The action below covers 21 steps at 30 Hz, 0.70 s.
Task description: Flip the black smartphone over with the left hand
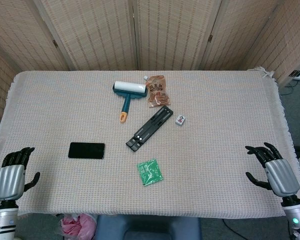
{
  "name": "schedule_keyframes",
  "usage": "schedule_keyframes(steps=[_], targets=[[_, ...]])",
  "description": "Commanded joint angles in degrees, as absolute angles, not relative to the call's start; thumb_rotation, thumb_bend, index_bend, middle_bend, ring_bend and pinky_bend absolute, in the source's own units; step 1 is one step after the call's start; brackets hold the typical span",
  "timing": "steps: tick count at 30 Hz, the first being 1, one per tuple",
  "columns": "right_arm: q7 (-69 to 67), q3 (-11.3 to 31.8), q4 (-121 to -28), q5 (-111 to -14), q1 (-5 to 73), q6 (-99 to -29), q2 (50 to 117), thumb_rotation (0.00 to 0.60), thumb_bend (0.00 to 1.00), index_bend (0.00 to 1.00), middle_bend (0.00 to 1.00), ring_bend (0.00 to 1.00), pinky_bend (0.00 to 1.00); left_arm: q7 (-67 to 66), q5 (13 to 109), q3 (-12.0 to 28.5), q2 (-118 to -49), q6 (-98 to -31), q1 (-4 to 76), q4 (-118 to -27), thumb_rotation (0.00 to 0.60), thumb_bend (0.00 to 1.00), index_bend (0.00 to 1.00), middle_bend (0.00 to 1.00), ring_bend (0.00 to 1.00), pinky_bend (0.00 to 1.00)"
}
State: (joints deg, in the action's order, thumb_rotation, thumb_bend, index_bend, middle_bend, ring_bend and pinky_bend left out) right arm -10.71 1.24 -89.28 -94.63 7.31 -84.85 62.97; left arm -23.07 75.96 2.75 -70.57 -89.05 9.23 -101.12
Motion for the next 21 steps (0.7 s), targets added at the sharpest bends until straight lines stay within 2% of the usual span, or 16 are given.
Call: schedule_keyframes(steps=[1,11,21], targets=[[-10.57,1.27,-89.54,-94.65,7.31,-85.09,62.91,0.600,0.19,0.20,0.34,0.24,0.14,-23.31,75.94,2.89,-70.88,-88.76,9.15,-101.20,0.600,0.32,0.18,0.18,0.19,0.19],[-9.90,1.16,-90.41,-94.56,6.77,-86.29,62.64,0.600,0.19,0.20,0.34,0.24,0.14,-23.71,77.74,4.33,-73.01,-84.53,12.20,-100.26,0.600,0.32,0.22,0.19,0.19,0.19],[-10.13,0.52,-90.29,-94.92,5.54,-88.09,62.26,0.600,0.19,0.20,0.34,0.24,0.14,-30.11,74.46,6.84,-78.38,-73.15,20.31,-95.25,0.600,0.32,0.23,0.19,0.19,0.19]])
